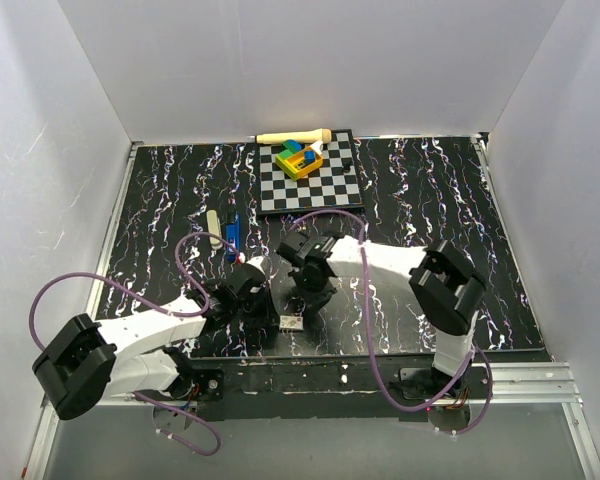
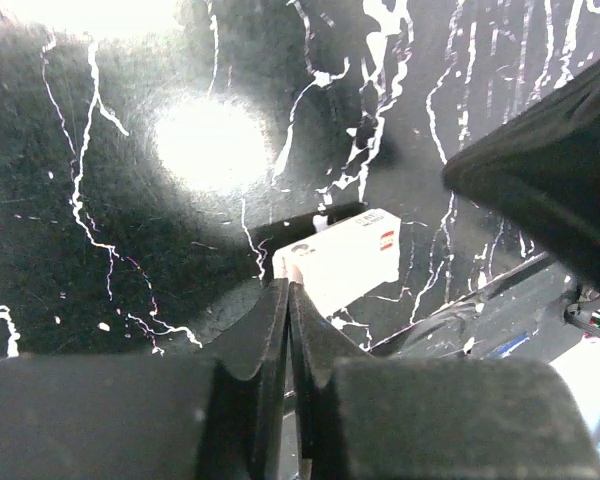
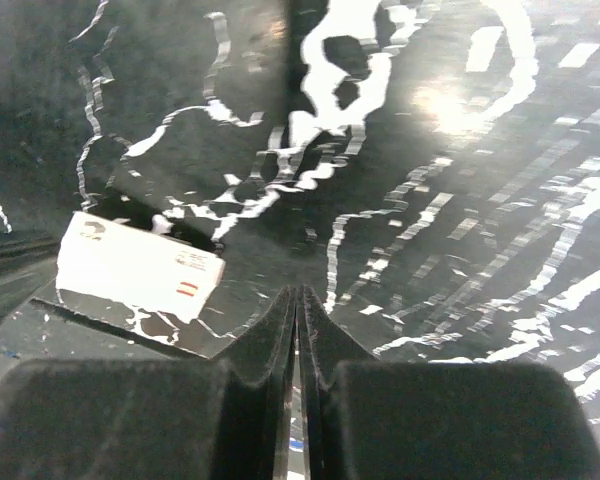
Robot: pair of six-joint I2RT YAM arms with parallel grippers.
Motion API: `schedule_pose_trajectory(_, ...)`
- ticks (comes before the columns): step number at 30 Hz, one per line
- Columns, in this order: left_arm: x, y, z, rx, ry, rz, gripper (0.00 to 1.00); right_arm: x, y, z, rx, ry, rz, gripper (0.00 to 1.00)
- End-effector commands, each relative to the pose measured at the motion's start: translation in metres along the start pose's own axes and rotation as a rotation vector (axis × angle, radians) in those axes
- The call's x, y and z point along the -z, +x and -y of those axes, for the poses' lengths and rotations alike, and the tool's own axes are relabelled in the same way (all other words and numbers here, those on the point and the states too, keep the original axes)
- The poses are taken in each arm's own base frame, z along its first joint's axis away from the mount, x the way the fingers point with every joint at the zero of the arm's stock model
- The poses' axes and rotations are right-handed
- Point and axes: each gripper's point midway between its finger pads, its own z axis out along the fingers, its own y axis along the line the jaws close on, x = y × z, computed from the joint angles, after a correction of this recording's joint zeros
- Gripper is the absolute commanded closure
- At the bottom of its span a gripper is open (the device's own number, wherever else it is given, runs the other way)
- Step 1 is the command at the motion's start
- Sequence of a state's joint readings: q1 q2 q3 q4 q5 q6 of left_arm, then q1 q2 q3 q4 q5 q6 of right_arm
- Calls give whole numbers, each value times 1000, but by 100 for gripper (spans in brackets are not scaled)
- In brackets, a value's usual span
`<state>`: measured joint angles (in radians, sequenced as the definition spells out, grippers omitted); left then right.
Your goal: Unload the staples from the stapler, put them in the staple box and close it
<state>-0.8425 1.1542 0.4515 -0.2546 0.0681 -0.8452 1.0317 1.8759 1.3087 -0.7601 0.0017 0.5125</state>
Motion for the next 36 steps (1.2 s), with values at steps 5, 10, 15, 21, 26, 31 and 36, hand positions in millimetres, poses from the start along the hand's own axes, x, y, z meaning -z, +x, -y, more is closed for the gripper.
schedule_pose_trajectory(5,29,-38,13,-70,-29,140,71,50,-32,47,-75,116,189,80)
schedule_pose_trajectory(10,37,-47,15,-87,-44,167,62,68,-42,61,-94,133,244,70)
schedule_pose_trajectory(15,50,-62,24,-126,-35,218,48,89,-53,71,-105,137,315,63)
schedule_pose_trajectory(21,81,-95,47,-191,0,343,34,122,-60,85,-134,155,429,53)
schedule_pose_trajectory(26,107,-121,58,-240,-14,431,2,148,-62,99,-128,188,524,51)
schedule_pose_trajectory(31,129,-139,73,-267,-2,490,2,183,-68,107,-115,216,644,47)
schedule_pose_trajectory(36,153,-158,81,-297,-17,564,2,223,-71,118,-150,245,792,14)
